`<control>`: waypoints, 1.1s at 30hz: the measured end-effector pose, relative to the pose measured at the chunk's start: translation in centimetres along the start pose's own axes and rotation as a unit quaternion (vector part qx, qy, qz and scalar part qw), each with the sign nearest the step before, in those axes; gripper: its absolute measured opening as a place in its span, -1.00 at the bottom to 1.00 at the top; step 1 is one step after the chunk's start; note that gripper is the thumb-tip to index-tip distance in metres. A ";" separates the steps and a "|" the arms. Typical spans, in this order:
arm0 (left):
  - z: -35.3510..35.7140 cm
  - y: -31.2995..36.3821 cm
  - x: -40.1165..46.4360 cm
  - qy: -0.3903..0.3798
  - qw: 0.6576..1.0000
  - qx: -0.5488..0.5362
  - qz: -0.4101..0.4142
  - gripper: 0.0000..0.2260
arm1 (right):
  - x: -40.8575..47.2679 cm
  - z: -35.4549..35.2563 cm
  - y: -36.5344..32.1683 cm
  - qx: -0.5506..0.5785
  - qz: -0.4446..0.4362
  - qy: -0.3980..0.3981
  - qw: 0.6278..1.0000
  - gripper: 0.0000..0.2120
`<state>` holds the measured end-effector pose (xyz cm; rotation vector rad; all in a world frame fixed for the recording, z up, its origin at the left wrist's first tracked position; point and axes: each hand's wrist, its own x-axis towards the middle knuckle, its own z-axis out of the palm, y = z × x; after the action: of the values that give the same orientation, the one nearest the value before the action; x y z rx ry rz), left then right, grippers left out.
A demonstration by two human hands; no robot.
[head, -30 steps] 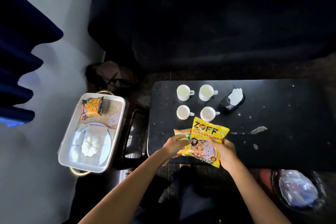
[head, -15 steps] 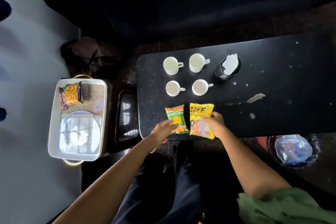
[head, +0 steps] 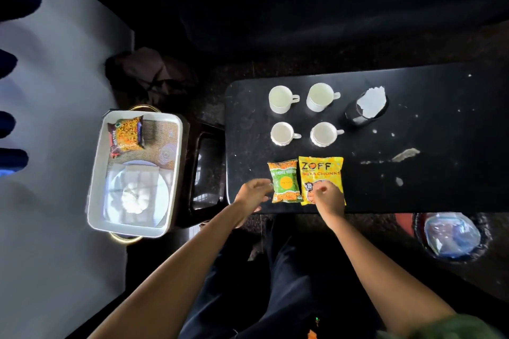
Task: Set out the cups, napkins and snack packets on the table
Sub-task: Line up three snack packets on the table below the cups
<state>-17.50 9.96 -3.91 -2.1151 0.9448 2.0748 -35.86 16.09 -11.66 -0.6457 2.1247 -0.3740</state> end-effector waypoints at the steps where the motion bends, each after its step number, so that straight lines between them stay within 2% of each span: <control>1: -0.7 -0.3 -0.2 0.002 1.000 -0.008 0.000 -0.79 | -0.7 0.9 -0.4 -0.014 -0.010 -0.018 1.000 -0.82; 8: -9.0 -3.9 -1.3 0.077 0.990 -0.115 -0.015 -0.84 | -6.2 9.5 -8.1 -0.035 -0.095 -0.167 0.981 -0.78; 12: -15.5 -6.7 -2.4 0.123 0.972 -0.201 -0.014 -0.88 | -8.4 14.6 -14.6 -0.047 -0.162 -0.200 0.965 -0.82; 16: -22.3 -10.1 -3.1 0.159 0.941 -0.298 -0.020 -0.79 | -10.2 20.2 -21.5 -0.025 -0.185 -0.221 0.957 -0.85; 19: -26.3 -12.7 -2.9 0.184 0.922 -0.340 -0.027 -0.74 | -10.7 24.8 -26.0 0.013 -0.154 -0.200 0.967 -0.84; 23: -30.5 -16.0 -2.5 0.191 0.905 -0.379 -0.023 -0.77 | -10.5 30.9 -30.0 0.065 -0.064 -0.195 0.977 -0.68; 28: -33.7 -19.4 -2.5 0.201 0.895 -0.398 -0.018 -0.86 | -10.3 35.0 -32.4 0.092 0.063 -0.280 0.953 -0.43; 30: -34.2 -20.5 -2.6 0.210 0.892 -0.399 -0.020 -0.82 | -10.4 35.6 -32.5 0.077 0.069 -0.308 0.946 -0.45; 33: -33.9 -21.7 -3.0 0.209 0.889 -0.406 -0.024 -0.81 | -10.4 36.0 -32.1 0.050 0.040 -0.295 0.953 -0.57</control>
<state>22.57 14.35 -5.79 -3.0057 -0.0542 2.2774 8.50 -5.52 -10.60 -0.5284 1.5446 -0.2055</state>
